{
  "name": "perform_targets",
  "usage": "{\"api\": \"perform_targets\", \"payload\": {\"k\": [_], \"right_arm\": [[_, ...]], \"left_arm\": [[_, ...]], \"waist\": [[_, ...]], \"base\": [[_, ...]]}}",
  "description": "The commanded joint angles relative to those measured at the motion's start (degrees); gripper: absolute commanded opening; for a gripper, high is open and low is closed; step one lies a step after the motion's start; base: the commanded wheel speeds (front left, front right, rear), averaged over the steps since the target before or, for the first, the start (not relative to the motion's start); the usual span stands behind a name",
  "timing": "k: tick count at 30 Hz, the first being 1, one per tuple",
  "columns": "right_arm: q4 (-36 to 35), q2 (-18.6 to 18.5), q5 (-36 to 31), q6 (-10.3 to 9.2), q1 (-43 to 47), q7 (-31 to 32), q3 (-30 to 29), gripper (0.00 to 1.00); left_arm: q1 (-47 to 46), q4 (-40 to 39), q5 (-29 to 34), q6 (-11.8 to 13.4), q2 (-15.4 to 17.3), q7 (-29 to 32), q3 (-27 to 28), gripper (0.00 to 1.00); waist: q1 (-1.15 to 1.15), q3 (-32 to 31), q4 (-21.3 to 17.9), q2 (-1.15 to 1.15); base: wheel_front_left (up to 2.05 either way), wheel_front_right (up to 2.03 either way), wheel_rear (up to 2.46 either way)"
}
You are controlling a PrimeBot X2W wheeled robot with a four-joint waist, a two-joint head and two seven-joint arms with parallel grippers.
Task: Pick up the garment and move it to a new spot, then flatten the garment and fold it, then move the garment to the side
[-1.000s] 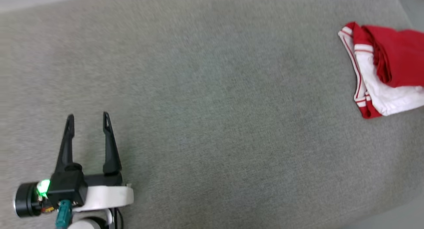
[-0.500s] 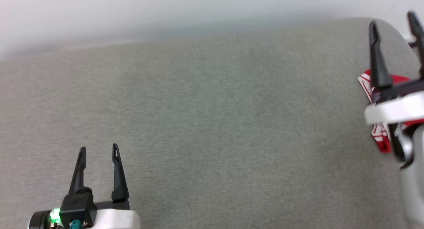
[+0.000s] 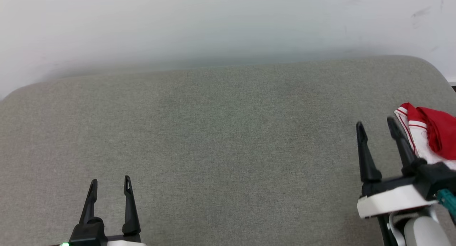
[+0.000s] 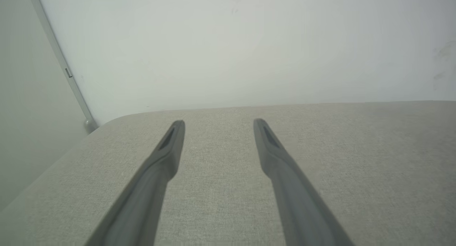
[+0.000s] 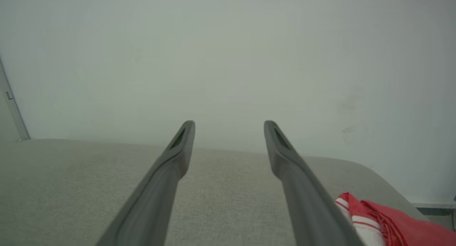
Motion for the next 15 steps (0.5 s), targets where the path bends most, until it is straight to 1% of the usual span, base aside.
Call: {"api": "perform_targets", "payload": {"k": [1,11,15], "right_arm": [[-0.31,0.45,0.25,-0.04,1.39,-0.08,-0.14,1.00],[-2.07,2.11,0.67,-0.04,9.86,-0.08,-1.55,1.00],[-2.82,2.42,1.05,-0.04,11.73,-0.08,-1.48,1.00]], "left_arm": [[0.66,0.03,-0.19,-0.04,-0.10,-0.12,0.19,1.00],[2.56,1.48,-0.73,-1.96,-0.26,-0.12,-0.03,1.00],[3.07,2.14,-0.91,-2.37,-0.31,-0.12,0.13,1.00]], "waist": [[0.01,-0.27,0.00,0.00],[0.01,-2.00,1.05,0.00],[0.01,-2.37,1.45,0.00]], "base": [[0.00,0.00,0.00],[0.00,0.00,0.00],[0.00,0.00,0.00]]}}
